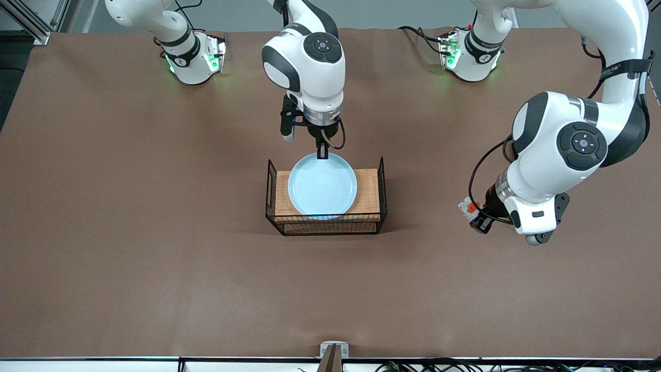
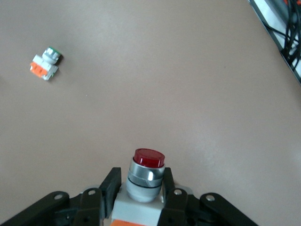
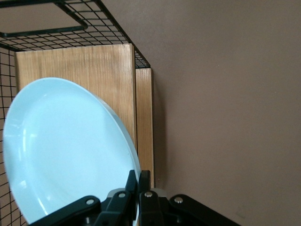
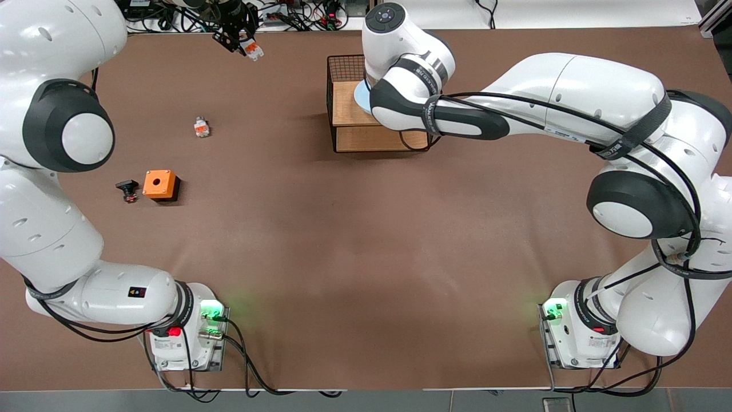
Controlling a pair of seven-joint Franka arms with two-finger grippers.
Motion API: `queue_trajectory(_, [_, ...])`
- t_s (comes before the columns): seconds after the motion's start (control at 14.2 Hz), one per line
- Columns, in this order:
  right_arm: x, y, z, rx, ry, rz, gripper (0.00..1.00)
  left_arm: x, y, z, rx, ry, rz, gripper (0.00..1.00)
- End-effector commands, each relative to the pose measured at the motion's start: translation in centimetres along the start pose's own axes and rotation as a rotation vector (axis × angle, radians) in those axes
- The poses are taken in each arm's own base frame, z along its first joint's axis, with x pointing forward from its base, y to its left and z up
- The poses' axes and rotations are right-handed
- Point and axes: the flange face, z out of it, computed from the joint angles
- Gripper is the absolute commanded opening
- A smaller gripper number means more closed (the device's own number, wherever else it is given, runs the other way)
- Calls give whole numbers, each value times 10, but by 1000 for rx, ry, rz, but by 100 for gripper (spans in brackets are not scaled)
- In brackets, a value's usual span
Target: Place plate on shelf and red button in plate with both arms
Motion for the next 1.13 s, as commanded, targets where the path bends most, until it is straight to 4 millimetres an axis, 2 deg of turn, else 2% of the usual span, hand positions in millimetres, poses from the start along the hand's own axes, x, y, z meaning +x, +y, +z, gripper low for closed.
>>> queue_trajectory(0.0, [-1,-11,2,44,23,9,8,-4,6,-4,-7,-12,-133,18])
queue_trajectory(0.07, [-1,-12,4,50,32,2,10,-10,9,-3,-7,-13,-171,18])
queue_trajectory(0.14, [-2,-11,5,50,33,-1,21,-15,10,-3,-6,-14,-207,18])
queue_trajectory(0.21, [-2,-11,6,49,35,-3,50,-15,11,-5,-11,-14,-239,18])
queue_trajectory(0.28, [-2,-11,12,47,43,0,94,-15,13,-8,-18,-13,-275,18])
queue_trajectory(0.35, [-6,-14,11,52,42,-2,100,-16,13,-10,-21,-13,-315,18])
queue_trajectory(0.57, [-14,-13,17,68,56,-21,100,-23,18,-16,-32,-14,-391,18])
queue_trajectory(0.78, [-11,-18,17,67,56,-14,100,-35,24,-21,-43,-27,-436,18])
queue_trajectory(1.06, [-8,-26,-2,45,64,-26,100,-42,27,-29,-57,-40,-457,18])
